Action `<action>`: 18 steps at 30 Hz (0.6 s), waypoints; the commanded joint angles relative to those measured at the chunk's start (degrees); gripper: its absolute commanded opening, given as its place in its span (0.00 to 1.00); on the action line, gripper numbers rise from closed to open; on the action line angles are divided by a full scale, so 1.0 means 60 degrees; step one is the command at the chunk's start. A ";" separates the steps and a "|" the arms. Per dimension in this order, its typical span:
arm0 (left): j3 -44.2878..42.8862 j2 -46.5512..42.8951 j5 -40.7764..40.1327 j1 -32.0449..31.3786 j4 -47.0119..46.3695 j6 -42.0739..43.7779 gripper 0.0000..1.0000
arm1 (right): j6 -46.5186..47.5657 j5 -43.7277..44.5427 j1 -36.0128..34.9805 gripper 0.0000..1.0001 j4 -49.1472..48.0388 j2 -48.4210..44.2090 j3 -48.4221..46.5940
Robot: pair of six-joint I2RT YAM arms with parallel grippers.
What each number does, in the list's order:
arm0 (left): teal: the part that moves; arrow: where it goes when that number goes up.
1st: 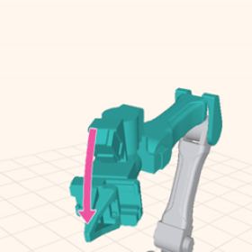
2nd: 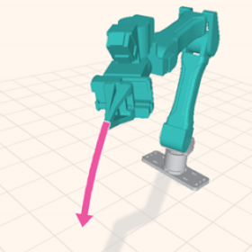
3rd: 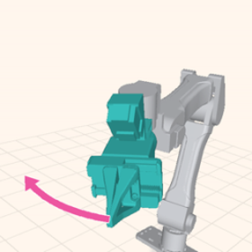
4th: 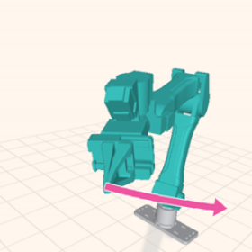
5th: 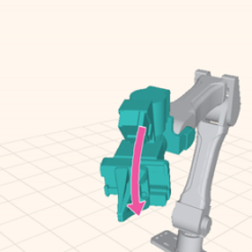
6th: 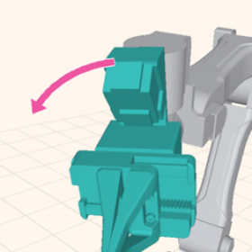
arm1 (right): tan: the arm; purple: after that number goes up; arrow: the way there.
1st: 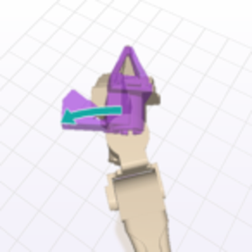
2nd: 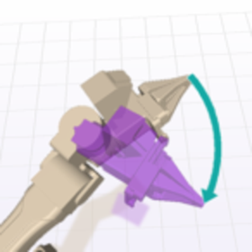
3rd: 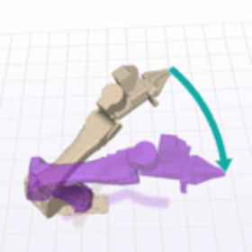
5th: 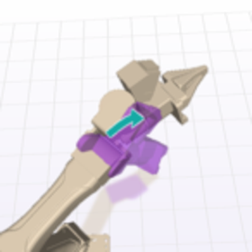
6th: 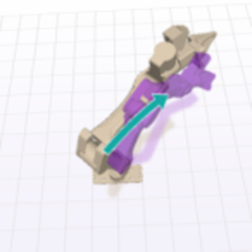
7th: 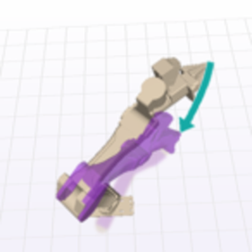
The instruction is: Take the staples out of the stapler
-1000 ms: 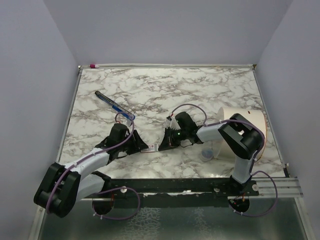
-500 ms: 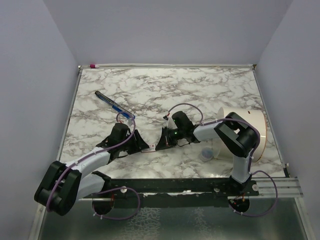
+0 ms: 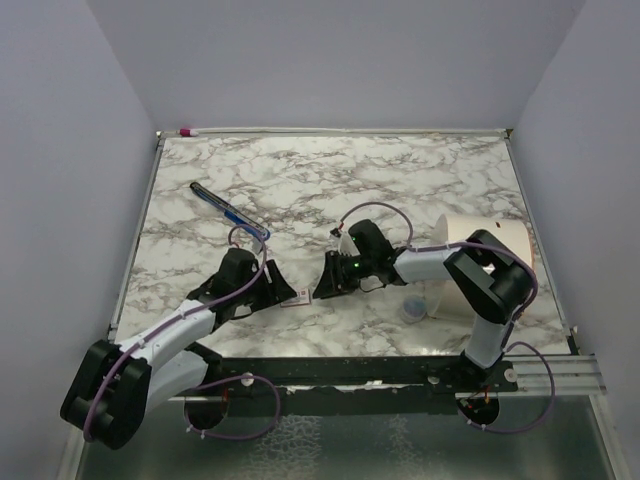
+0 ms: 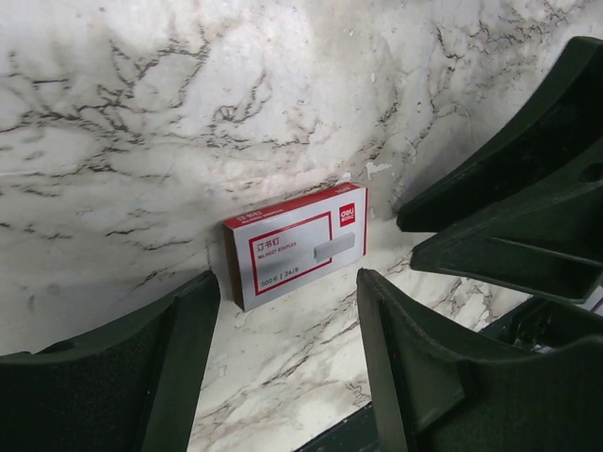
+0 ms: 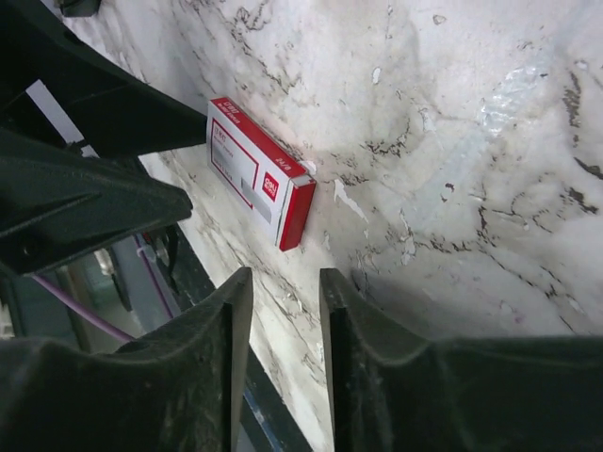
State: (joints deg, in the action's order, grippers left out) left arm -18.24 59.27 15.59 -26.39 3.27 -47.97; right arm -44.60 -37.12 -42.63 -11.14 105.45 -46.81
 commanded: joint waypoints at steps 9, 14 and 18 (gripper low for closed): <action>-0.0663 0.0261 -0.0893 -0.0051 0.0774 0.0459 0.45 | 0.0857 -0.0288 0.0031 0.18 0.0444 0.0364 -0.0663; -0.0680 0.0611 -0.0705 -0.0054 0.0616 0.0465 0.33 | 0.0922 -0.0535 -0.0027 0.12 0.0492 0.0671 -0.0955; -0.0654 0.0714 -0.0684 -0.0054 0.0600 0.0439 0.25 | 0.0822 -0.0630 -0.0083 0.10 0.0315 0.0779 -0.1002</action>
State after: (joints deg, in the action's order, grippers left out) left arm -21.39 63.07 11.55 -26.39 7.40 -45.93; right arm -40.16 -38.59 -42.48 -7.57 109.03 -51.33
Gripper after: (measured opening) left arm 0.281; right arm 0.110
